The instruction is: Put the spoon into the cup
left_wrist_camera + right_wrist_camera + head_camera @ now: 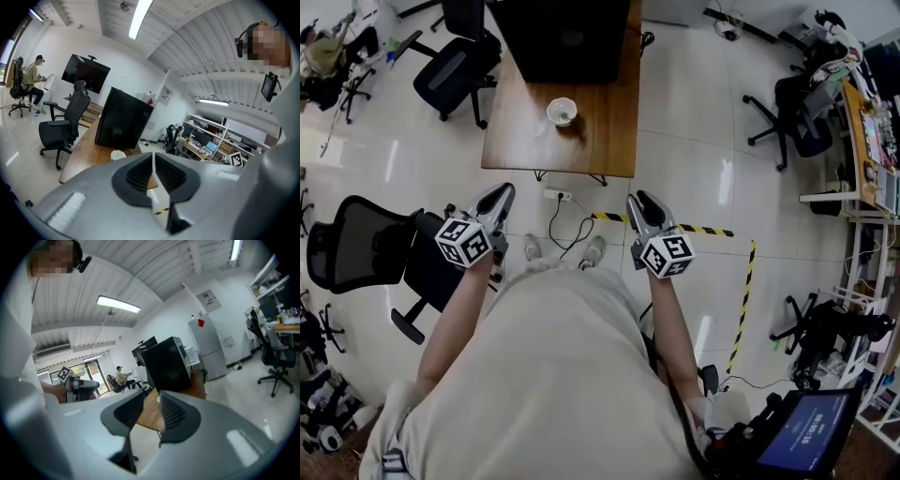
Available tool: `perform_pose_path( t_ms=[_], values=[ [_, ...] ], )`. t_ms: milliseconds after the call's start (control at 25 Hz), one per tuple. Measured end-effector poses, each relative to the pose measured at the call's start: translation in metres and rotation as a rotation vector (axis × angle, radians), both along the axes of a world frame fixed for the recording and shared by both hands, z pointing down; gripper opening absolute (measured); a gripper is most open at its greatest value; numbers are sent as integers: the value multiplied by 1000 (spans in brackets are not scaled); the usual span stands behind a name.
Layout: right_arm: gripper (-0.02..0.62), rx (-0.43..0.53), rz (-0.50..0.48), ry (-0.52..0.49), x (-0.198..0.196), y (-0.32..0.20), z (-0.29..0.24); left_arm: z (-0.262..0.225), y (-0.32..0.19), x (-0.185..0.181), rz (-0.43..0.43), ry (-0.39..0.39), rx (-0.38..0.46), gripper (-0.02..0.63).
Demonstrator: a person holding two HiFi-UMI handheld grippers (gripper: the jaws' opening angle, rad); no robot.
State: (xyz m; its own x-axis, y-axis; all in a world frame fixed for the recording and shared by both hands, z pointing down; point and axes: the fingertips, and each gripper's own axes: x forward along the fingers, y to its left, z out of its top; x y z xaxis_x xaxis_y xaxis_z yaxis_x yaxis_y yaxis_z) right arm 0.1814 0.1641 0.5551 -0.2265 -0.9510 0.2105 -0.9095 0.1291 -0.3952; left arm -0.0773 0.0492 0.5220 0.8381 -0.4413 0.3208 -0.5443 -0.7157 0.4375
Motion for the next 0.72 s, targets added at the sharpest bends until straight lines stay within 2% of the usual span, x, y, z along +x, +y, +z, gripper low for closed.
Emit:
perform_pose_path(
  t_ms=[280, 560, 720],
  values=[
    [101, 32, 50, 18, -17, -26, -30, -4, -28, -6, 52, 34, -2, 15],
    [97, 84, 77, 37, -52, -41, -65, -4, -58, -41, 60, 49, 15, 5],
    [97, 97, 132, -18, -48, -54, -78, 7, -80, -41, 80, 39, -5, 5]
  ],
)
